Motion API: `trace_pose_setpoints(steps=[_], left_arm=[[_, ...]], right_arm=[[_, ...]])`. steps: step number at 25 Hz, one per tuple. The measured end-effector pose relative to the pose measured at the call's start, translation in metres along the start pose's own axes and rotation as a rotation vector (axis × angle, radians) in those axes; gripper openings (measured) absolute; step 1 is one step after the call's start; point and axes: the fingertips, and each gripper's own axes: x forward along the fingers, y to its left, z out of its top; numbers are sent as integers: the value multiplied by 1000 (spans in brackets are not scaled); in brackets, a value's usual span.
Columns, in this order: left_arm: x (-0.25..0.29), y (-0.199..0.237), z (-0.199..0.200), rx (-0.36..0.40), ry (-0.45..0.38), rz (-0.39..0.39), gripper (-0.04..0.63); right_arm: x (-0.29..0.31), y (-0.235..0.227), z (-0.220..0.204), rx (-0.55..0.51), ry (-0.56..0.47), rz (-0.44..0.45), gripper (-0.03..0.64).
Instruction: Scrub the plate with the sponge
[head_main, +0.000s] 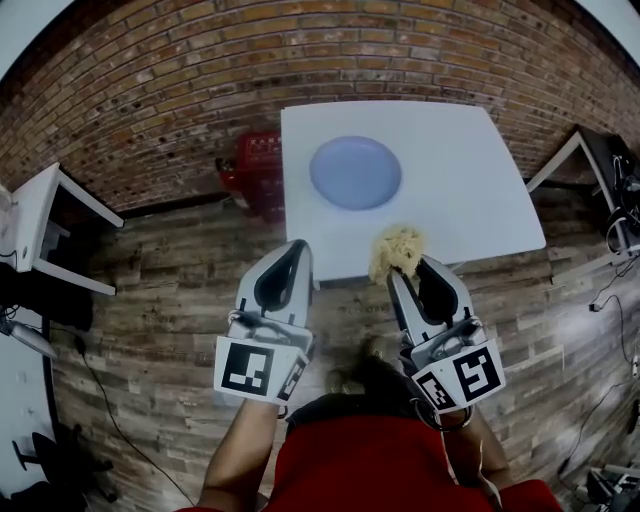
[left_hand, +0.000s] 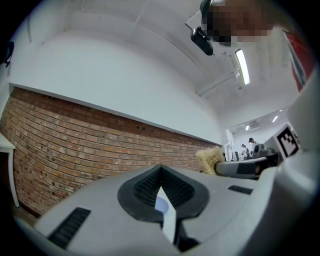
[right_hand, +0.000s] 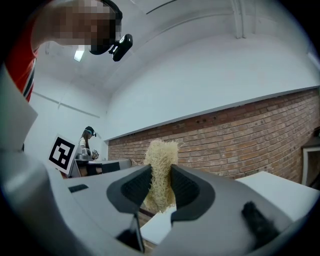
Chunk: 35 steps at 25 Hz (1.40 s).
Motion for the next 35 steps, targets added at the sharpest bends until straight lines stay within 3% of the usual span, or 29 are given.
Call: trace_pose_setpoints(steps=[8,16,35], left_arm=[[37,19,-7,0,6,20,14],[108,41,-9,25,4,53,14],[250,95,-32,33,67,199,14]], right_arm=[[38,-25,-8,4,0,31,120],[91,-79,-5,-24,-23,53,120],[211,-196,-15,-7,38,151,120]])
